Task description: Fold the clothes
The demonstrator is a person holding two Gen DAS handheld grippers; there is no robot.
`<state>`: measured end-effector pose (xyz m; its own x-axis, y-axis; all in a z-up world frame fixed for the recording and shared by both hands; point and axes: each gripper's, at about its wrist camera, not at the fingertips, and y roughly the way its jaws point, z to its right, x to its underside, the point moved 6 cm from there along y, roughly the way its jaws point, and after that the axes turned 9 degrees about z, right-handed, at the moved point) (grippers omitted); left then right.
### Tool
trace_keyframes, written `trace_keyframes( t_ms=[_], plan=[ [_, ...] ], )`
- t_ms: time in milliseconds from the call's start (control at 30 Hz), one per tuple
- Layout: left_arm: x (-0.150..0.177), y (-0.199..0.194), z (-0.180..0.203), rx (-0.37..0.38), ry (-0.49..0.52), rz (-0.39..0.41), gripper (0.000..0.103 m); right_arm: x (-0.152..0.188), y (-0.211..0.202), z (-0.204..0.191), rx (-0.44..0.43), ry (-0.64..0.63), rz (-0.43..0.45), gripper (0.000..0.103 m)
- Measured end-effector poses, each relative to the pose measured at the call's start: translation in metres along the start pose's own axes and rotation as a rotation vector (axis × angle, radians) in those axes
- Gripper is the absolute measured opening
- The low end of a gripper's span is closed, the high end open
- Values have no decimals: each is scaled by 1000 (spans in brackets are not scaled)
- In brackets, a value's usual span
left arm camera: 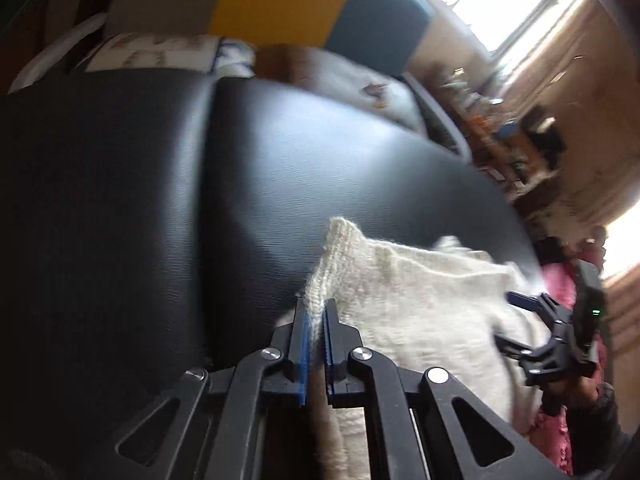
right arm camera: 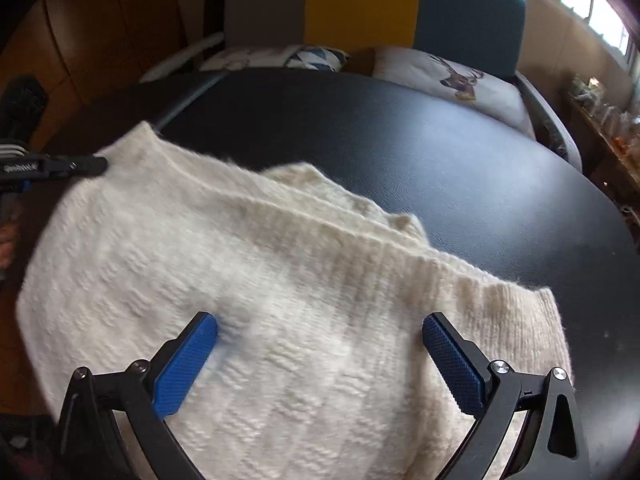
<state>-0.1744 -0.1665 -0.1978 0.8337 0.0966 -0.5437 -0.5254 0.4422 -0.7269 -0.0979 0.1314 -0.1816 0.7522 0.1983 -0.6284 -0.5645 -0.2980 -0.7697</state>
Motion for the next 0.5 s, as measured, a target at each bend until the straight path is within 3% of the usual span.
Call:
trace_keyframes(
  t_ms=[100, 133, 233, 300, 367, 500],
  plan=[
    [-6, 8, -6, -85, 20, 11, 6, 4, 9, 9, 22, 35, -4, 103],
    [-8, 5, -5, -82, 4, 20, 10, 3, 8, 9, 18, 33, -1, 103],
    [-10, -20, -2, -132, -23, 98, 14, 3, 5, 10, 6, 29, 10, 103],
    [-4, -46, 8, -106, -38, 169, 14, 7, -6, 7, -5, 25, 21, 103],
    [11, -70, 28, -24, -7, 211, 16, 13, -22, 3, -17, 19, 35, 103],
    [59, -88, 67, -44, 166, 222, 16, 25, -55, -5, -40, 7, 63, 103]
  ],
)
